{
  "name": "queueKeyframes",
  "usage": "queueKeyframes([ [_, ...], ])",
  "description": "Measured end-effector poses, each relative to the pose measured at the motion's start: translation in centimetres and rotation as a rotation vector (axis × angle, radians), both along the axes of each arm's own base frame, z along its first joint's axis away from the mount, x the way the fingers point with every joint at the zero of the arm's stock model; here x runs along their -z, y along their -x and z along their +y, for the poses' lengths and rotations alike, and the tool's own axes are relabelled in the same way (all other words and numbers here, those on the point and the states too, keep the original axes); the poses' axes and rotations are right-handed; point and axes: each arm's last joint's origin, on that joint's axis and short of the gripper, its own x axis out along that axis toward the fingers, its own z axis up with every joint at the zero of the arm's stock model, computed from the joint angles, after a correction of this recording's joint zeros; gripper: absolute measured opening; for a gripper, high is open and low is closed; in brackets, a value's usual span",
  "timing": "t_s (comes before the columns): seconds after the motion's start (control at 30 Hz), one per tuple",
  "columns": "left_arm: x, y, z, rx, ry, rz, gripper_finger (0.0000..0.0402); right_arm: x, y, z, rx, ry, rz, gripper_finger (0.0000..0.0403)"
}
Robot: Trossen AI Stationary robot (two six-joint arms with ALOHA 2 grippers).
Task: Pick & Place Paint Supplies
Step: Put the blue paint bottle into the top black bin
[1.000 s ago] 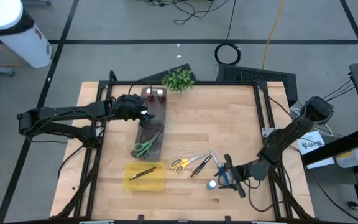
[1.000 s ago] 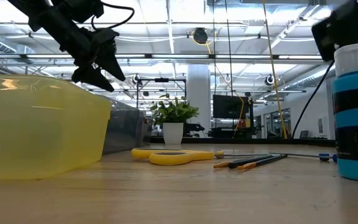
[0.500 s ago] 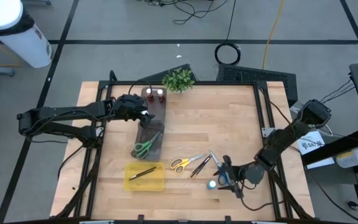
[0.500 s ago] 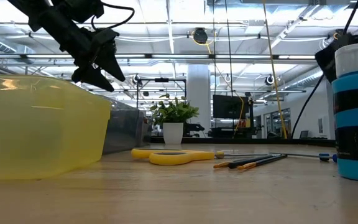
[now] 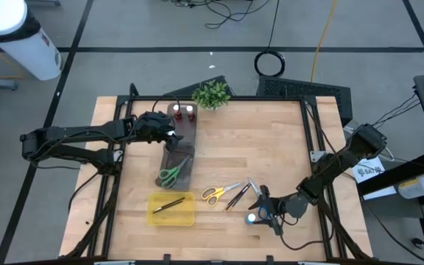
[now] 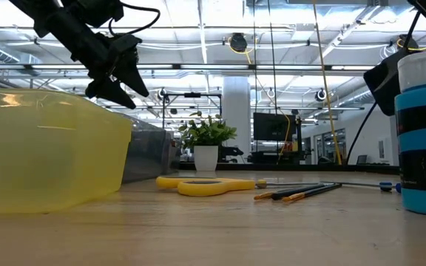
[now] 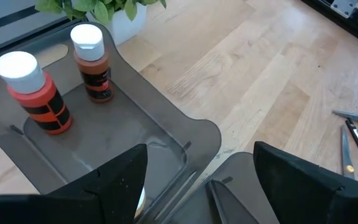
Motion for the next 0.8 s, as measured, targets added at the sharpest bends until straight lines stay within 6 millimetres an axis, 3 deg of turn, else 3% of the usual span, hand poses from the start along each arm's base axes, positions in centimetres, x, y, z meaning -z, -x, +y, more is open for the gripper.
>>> queueKeyframes([
  [0.2, 0.0, 0.0, 0.0, 0.0, 0.0, 0.0, 0.0303, -0.1, -0.2, -0.2, 0.0, -0.007, -0.004, 0.0189],
  [0.43, 0.0, 0.0, 0.0, 0.0, -0.001, 0.0, 0.0303, -0.2, -0.7, -0.7, 0.023, -0.016, -0.011, 0.009],
  [0.8, 0.1, -0.1, -0.1, -0.019, 0.032, -0.01, 0.0304, -3.0, -4.3, -2.3, -0.023, -0.004, -0.164, 0.0085],
])
